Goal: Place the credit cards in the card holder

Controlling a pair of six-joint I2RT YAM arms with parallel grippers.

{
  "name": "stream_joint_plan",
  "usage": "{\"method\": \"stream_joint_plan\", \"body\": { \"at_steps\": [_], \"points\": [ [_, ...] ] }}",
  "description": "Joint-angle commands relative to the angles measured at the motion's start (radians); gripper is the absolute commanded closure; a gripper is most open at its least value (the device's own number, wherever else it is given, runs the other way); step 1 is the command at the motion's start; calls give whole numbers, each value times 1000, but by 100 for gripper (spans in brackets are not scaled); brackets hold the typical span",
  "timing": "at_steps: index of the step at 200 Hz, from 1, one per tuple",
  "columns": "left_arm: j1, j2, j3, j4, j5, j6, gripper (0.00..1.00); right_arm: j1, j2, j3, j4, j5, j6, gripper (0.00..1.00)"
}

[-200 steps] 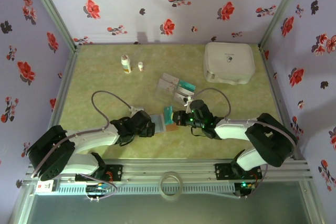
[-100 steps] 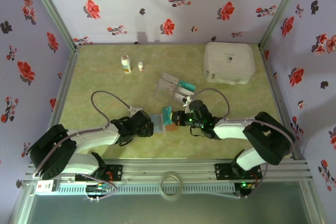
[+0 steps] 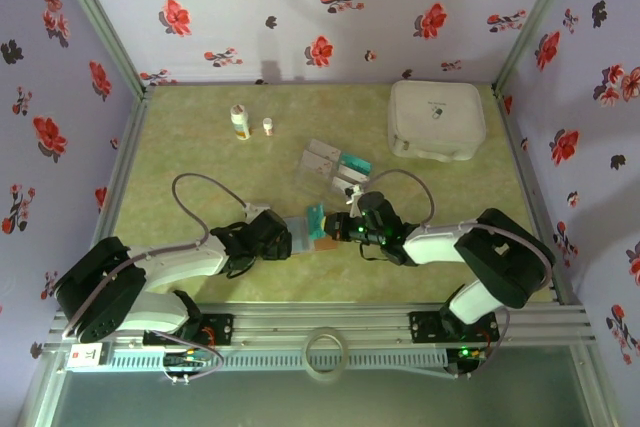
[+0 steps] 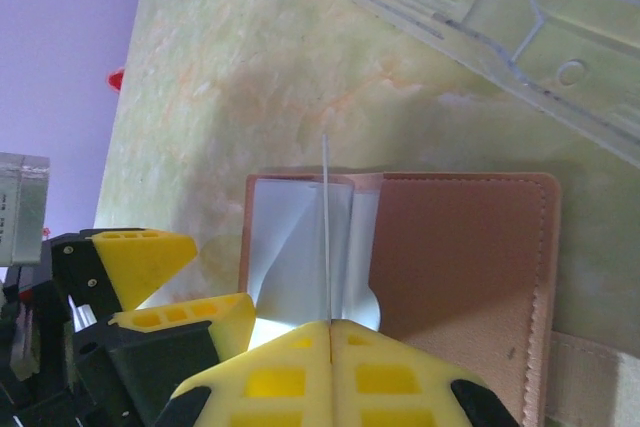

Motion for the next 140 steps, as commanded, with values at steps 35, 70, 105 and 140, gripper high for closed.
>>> {"method": "stream_joint_plan", "body": {
  "at_steps": [35,70,105,140],
  "points": [
    [10,1,-31,-53,-37,-29,0,10,35,10,87,-20,28,100],
    [10,-2,-38,-51,-36,-39,0,11,54,5,122,-25,40,100],
    [10,-2,-41,-51,-34,-42,0,11,77,0,156,-32,51,100],
    [10,-2,-40,-52,-32,-40,0,12,94,-11,181,-29,60,100]
  ]
}}
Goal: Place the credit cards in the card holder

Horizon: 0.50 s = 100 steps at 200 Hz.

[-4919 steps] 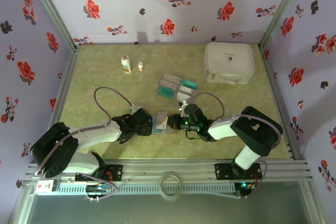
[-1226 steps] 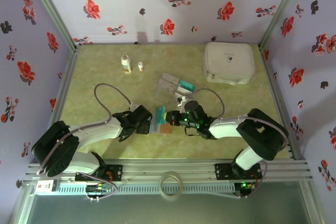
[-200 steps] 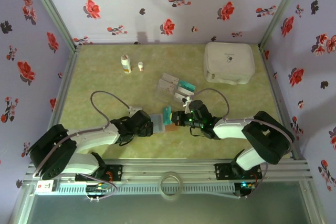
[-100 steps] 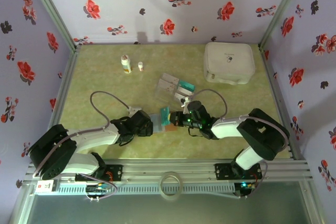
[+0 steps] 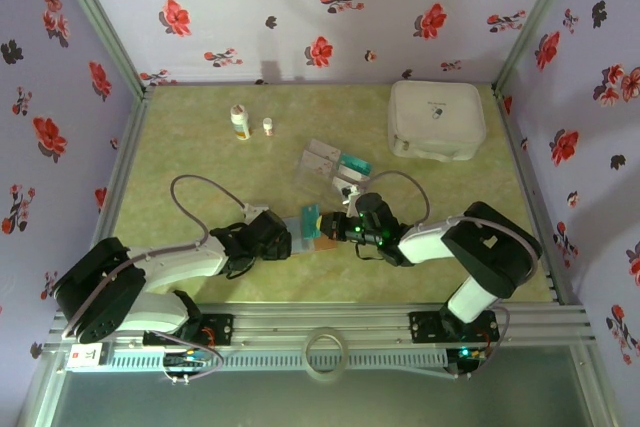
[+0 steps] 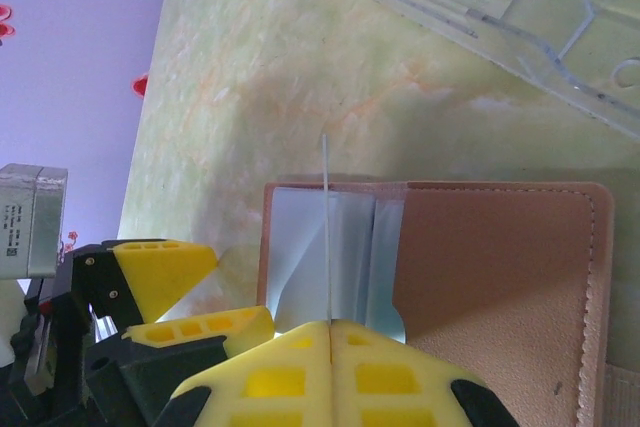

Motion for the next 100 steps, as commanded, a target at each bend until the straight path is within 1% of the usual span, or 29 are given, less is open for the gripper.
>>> {"method": "stream_joint_plan", "body": {
  "at_steps": [1,100],
  "points": [
    [10,2,-30,-57,-31,-15,0,6,16,-11,57,-7,19,100],
    [10,-2,-27,-68,-31,-9,0,10,84,-37,152,-16,57,100]
  ]
}}
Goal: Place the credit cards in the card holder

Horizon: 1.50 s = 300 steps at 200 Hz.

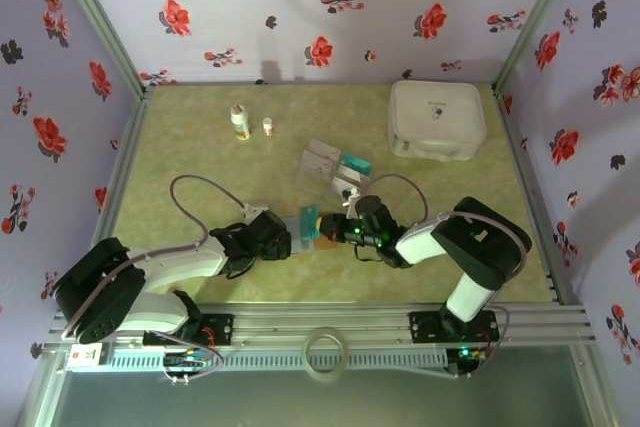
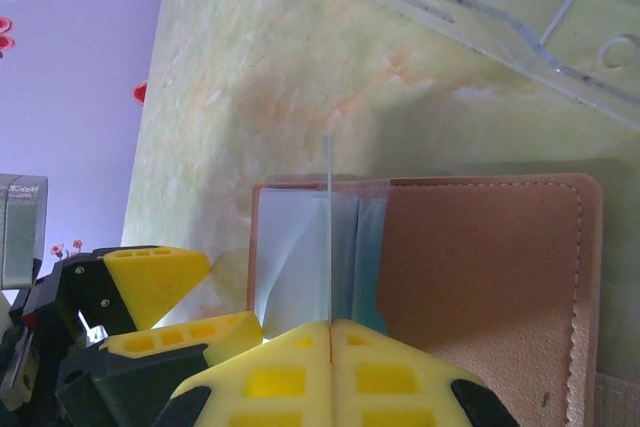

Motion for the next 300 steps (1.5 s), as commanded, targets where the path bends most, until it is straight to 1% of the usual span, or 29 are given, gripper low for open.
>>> {"method": "stream_joint_plan", "body": {
  "at_steps": [1,223,300],
  "points": [
    [10,0,-26,-70,-28,-9,0,10,18,-19,55,-15,19,100],
    [10,5,-21,-74,-28,-7,0,13,103,-91,214,-44,72,100],
    [10,7,-21,-71,-29,-8,0,12,121,-99,225,-51,76,100]
  ]
}}
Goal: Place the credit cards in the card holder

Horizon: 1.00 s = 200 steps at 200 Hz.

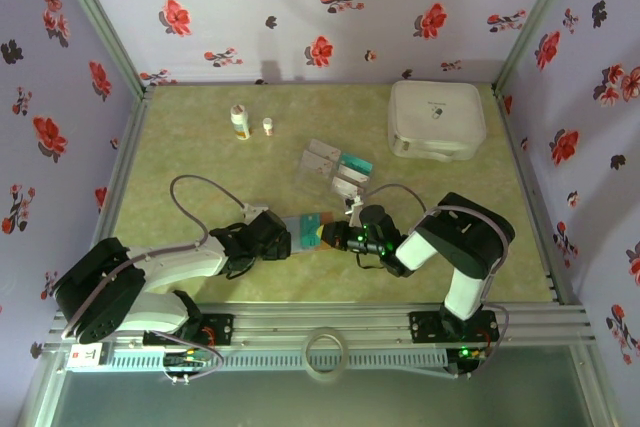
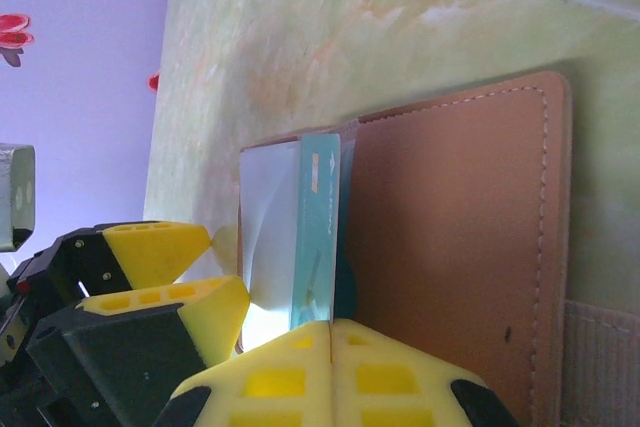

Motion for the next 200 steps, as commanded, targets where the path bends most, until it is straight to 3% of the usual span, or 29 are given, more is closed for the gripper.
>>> {"method": "stream_joint_plan", "body": {
  "at_steps": [1,129,200],
  "points": [
    [10,7,-21,-69,-29,-7,0,7,21,-19,15,-8,4,100],
    [10,5,-24,-70,-27,-11,0,7,58,-11,10,-37,5,100],
    [10,5,-27,-70,-27,-12,0,-2,62,34,-79,-75,-18,100]
  ]
}}
